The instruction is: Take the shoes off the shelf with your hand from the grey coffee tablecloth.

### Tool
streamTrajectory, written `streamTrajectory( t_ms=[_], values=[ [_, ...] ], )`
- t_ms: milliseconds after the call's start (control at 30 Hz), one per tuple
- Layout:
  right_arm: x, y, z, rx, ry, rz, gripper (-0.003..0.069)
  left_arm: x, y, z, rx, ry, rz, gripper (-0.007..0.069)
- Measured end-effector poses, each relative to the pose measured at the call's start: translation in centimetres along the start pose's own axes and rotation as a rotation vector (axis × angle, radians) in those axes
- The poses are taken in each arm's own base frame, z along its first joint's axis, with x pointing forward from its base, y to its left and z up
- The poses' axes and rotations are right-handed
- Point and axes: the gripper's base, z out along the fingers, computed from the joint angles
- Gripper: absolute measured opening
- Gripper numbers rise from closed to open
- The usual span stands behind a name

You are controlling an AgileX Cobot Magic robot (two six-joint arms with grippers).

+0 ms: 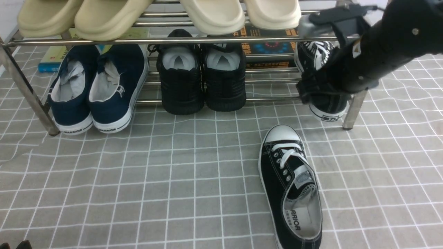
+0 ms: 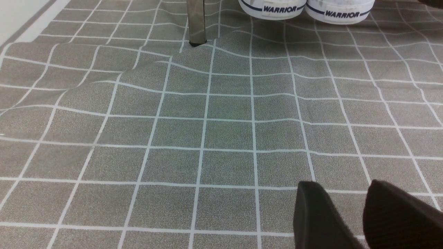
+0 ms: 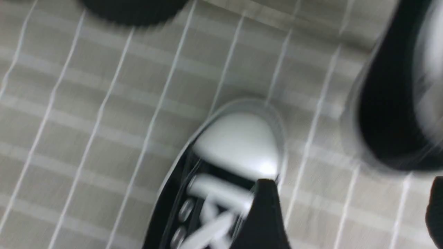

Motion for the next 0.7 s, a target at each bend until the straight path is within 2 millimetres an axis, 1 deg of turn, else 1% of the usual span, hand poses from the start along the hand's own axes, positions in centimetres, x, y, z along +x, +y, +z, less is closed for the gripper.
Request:
streamTrajectory(
  t_ms=[33, 67, 133, 167, 233, 300, 433, 567, 667, 700],
  values=[
    [-0.3, -0.1, 0.4, 0.011, -0.034, -0.019, 0.0575, 0.0, 0.0, 0.0, 0.0, 0.0, 0.0, 0.024],
    [-0.7, -0.2, 1.3, 0.025, -0.082, -0.053, 0.0571, 0.0, 0.0, 0.0, 0.0, 0.0, 0.0, 0.024],
    [-0.9, -0.2, 2.2, 0.033, -0.11, -0.082, 0.0564, 0.0, 0.0, 0.0, 0.0, 0.0, 0.0, 0.024],
    [-0.9, -0.2, 2.5, 0.037, -0.109, -0.09, 0.0563, 0.0, 0.0, 0.0, 0.0, 0.0, 0.0, 0.024],
    [-0.7, -0.3, 4.1, 0.055, -0.106, -0.127, 0.0552, 0.0, 0.0, 0.0, 0.0, 0.0, 0.0, 0.024],
    [-0.5, -0.4, 5.1, 0.063, -0.092, -0.139, 0.0544, 0.0, 0.0, 0.0, 0.0, 0.0, 0.0, 0.024],
    [0.2, -1.2, 7.3, 0.093, -0.049, -0.167, 0.0533, 0.0, 0.0, 0.0, 0.0, 0.0, 0.001, 0.024],
    [0.3, -1.6, 8.3, 0.105, -0.042, -0.18, 0.0524, 0.0, 0.0, 0.0, 0.0, 0.0, 0.001, 0.024],
    [0.3, -1.8, 8.6, 0.111, -0.037, -0.186, 0.047, 0.0, 0.0, 0.0, 0.0, 0.0, 0.001, 0.024],
    [0.4, -1.8, 8.6, 0.117, -0.023, -0.19, 0.0384, 0.0, 0.0, 0.0, 0.0, 0.0, 0.001, 0.024]
  ],
)
